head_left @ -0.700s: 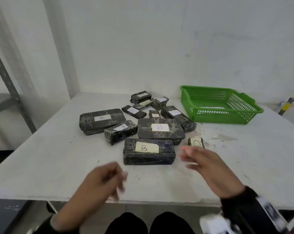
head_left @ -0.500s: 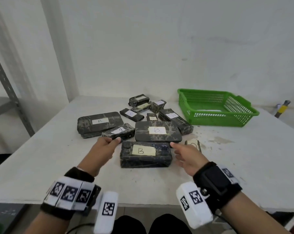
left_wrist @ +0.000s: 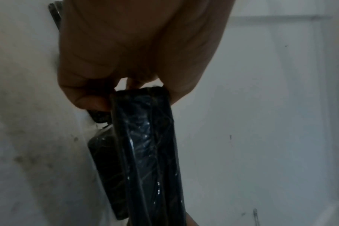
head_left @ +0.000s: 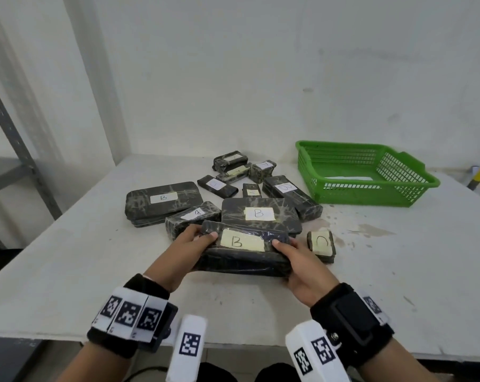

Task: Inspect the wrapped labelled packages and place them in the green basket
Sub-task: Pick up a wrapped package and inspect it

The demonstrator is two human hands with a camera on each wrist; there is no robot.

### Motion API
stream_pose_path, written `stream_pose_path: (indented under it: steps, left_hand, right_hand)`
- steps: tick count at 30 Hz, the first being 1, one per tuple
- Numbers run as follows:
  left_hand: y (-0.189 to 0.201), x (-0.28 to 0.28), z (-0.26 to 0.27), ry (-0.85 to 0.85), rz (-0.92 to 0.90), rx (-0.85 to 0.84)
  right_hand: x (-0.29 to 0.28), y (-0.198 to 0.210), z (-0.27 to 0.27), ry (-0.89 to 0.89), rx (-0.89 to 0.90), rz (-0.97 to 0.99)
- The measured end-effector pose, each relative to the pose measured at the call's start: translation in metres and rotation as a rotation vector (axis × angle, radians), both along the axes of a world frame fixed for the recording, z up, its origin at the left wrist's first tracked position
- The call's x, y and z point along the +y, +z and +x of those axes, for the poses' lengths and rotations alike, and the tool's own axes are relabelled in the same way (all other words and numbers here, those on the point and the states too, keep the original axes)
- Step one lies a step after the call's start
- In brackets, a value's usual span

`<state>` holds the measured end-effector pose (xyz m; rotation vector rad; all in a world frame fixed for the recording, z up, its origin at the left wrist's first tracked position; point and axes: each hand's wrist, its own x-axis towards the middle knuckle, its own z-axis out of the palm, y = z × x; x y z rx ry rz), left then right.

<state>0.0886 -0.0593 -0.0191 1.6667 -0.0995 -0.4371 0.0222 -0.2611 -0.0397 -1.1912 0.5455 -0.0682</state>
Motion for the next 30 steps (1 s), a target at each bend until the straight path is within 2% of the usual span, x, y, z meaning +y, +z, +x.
stream_pose_path:
  steps: [5, 10, 22, 25, 30]
  left_hand:
    - [0.022, -0.012, 0.008, -0.040, -0.292, -0.080]
    - [0.027, -0.028, 0.026, -0.105, -0.429, -0.177]
    - [0.034, -0.063, 0.077, -0.106, -0.548, -0.220]
    - [0.038, -0.067, 0.083, -0.144, -0.528, -0.277]
    - [0.032, -0.072, 0.083, -0.114, -0.431, -0.435]
  right_hand:
    - [-0.003, 0.019, 0.010, 0.088, -0.295, 0.042]
    - [-0.019, 0.029, 0.030, 0.092, -0.457, -0.061]
    - [-0.053, 0.054, 0.073, 0.096, -0.576, -0.126]
    - [-0.056, 0.060, 0.079, 0.064, -0.613, -0.150]
    - [-0.059, 0.055, 0.081, -0.055, -0.676, -0.217]
